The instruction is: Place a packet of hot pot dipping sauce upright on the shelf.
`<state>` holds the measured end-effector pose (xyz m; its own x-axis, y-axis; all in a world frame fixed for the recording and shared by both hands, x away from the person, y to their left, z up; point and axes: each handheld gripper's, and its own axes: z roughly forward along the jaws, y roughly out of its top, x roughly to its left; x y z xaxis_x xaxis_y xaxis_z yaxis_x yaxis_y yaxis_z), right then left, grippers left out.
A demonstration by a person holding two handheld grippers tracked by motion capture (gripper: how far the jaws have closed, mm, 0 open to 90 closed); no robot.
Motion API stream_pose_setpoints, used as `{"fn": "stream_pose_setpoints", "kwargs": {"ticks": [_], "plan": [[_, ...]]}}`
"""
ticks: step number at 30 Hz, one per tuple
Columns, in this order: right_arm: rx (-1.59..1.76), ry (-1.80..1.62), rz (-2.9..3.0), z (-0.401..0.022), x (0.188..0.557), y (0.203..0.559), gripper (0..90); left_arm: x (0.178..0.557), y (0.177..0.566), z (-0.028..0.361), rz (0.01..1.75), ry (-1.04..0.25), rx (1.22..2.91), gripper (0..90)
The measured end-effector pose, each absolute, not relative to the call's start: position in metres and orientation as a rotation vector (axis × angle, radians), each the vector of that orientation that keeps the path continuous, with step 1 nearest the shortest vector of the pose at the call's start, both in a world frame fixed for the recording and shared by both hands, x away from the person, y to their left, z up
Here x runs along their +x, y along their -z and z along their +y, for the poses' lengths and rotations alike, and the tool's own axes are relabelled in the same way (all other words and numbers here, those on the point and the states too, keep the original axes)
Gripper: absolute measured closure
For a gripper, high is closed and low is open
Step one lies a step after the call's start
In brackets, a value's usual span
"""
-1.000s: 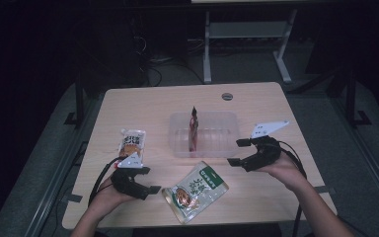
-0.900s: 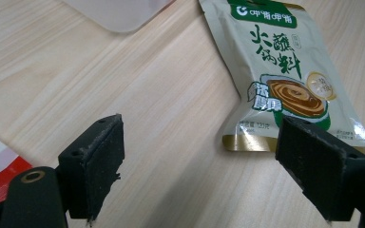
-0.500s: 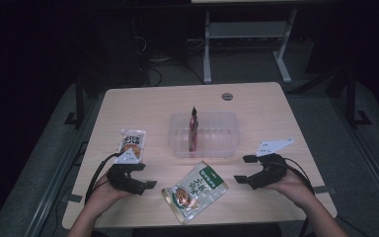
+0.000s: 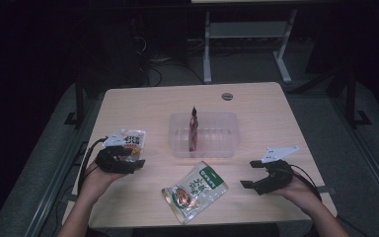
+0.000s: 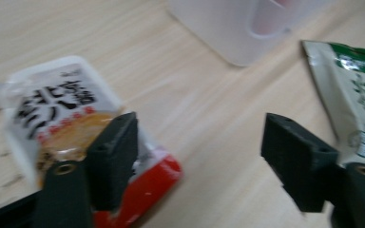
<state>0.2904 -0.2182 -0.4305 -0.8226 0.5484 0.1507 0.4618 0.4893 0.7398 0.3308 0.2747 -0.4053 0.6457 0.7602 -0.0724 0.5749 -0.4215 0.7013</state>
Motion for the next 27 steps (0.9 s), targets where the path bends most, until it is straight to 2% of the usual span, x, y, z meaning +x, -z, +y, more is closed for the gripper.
{"fn": "stream_pose_setpoints", "kwargs": {"ticks": [2, 4, 5, 6, 7, 8, 9, 11, 17, 27], "plan": [[0.878, -1.242, 2.622, -0.218, 0.289, 0.432, 17.1, 0.340, 0.405, 0.279, 1.096, -0.362, 2.141, 44.6], [0.880, -1.243, 2.625, -0.218, 0.289, 0.432, 17.1, 0.344, 0.404, 0.281, 1.117, -0.372, 2.135, 48.0], [0.880, -1.246, 2.627, -0.218, 0.289, 0.432, 17.1, 0.347, 0.404, 0.282, 1.133, -0.387, 2.134, 59.9], [0.880, -1.246, 2.627, -0.218, 0.289, 0.432, 17.1, 0.352, 0.404, 0.284, 1.146, -0.399, 2.138, 59.9], [0.876, -1.244, 2.623, -0.218, 0.290, 0.432, 17.2, 0.361, 0.405, 0.287, 1.178, -0.412, 2.127, 70.8], [0.876, -1.244, 2.623, -0.218, 0.290, 0.432, 17.2, 0.361, 0.405, 0.287, 1.178, -0.412, 2.127, 76.4], [0.870, -1.244, 2.618, -0.218, 0.290, 0.432, 17.2, 0.365, 0.406, 0.288, 1.186, -0.432, 2.140, 76.4], [0.885, -1.238, 2.615, -0.219, 0.290, 0.433, 17.3, 0.374, 0.408, 0.291, 1.211, -0.446, 2.143, 89.7], [0.889, -1.235, 2.613, -0.220, 0.292, 0.434, 17.4, 0.397, 0.420, 0.295, 1.292, -0.448, 2.137, 89.8], [0.887, -1.240, 2.610, -0.221, 0.292, 0.434, 18.5, 0.407, 0.444, 0.295, 1.320, -0.384, 2.177, 89.9]]}}
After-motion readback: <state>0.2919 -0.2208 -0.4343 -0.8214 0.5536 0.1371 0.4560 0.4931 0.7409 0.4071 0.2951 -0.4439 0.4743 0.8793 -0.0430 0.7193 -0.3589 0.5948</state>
